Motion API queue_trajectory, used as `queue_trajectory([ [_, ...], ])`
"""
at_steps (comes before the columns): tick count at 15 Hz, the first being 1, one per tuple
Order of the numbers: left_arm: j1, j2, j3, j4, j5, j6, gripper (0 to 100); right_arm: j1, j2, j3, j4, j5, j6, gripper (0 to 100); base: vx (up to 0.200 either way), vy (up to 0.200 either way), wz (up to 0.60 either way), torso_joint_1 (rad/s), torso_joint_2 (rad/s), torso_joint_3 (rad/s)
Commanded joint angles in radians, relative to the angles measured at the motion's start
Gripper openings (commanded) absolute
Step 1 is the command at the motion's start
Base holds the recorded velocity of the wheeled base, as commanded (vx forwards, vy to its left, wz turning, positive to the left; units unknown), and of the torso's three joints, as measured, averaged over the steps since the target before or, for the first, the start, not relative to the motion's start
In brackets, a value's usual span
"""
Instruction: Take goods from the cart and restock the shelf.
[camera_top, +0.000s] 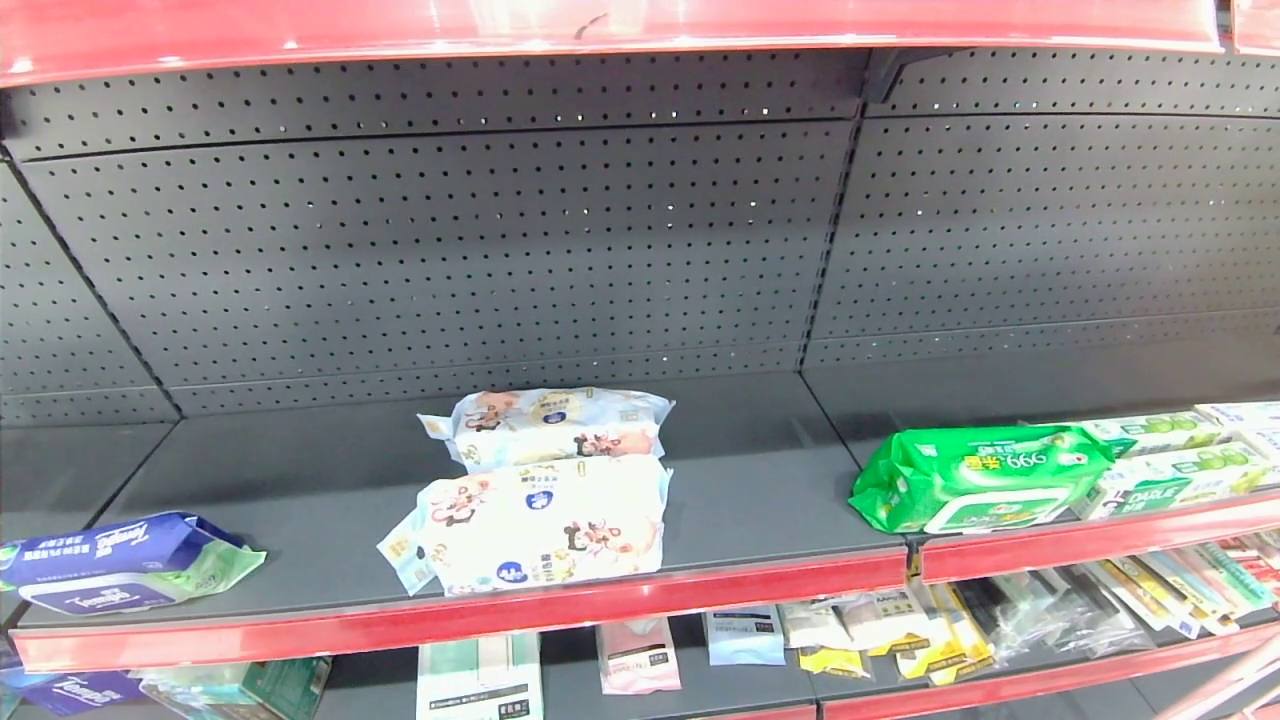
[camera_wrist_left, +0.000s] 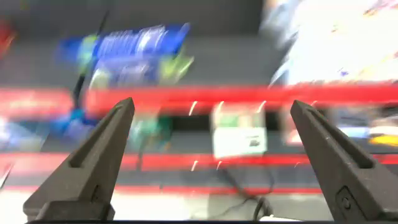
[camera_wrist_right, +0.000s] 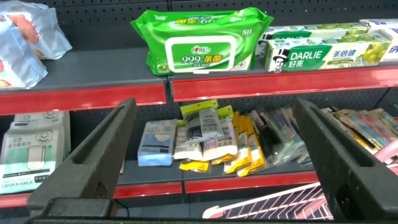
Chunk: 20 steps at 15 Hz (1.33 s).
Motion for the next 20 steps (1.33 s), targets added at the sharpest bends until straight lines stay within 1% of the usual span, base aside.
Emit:
queue_trajectory([
  [1,0.056,-0.204,0.051,0.048,0.011,-0.003,100,0.0,0.001,0.0,0.0,0.001,0.002,100,0.0,0.0,0.0,0.0,0.0,0.0],
  [3,0.049,-0.232,0.103,0.045,-0.006,-0.003,100,0.0,0.001,0.0,-0.002,0.001,0.004,100,0.0,0.0,0.0,0.0,0.0,0.0],
  [4,0.048,-0.232,0.125,0.037,-0.008,-0.027,100,0.0,0.001,0.0,0.0,0.003,0.0,100,0.0,0.0,0.0,0.0,0.0,0.0],
  [5,0.049,-0.232,0.131,0.021,-0.006,-0.078,100,0.0,0.001,0.0,0.0,0.003,-0.001,100,0.0,0.0,0.0,0.0,0.0,0.0],
  [6,0.048,-0.232,0.139,0.017,-0.006,-0.087,100,0.002,0.001,0.0,0.0,0.003,-0.003,100,0.0,0.0,0.0,0.0,0.0,0.0],
  [9,0.049,-0.232,0.182,0.004,-0.005,-0.09,100,0.002,0.001,0.0,0.0,0.004,-0.003,100,0.0,0.0,0.6,0.004,0.01,0.007],
  [10,0.049,-0.232,0.224,-0.047,-0.005,-0.089,100,0.002,0.001,0.0,0.0,0.004,-0.001,100,0.0,0.0,0.6,0.002,-0.01,0.002],
  [11,0.049,-0.232,0.246,-0.091,-0.008,-0.086,100,0.002,0.001,0.0,0.0,0.004,-0.003,100,0.0,0.0,0.6,0.007,0.01,-0.002],
  [12,0.049,-0.232,0.252,-0.107,-0.009,-0.086,100,0.002,0.001,0.0,0.0,0.004,-0.003,100,0.0,0.0,0.6,0.012,0.01,-0.002],
  [20,0.048,-0.232,0.255,-0.11,-0.019,-0.09,100,0.002,0.001,-0.002,0.0,0.004,-0.003,100,0.0,0.0,0.0,0.0,0.0,0.0],
])
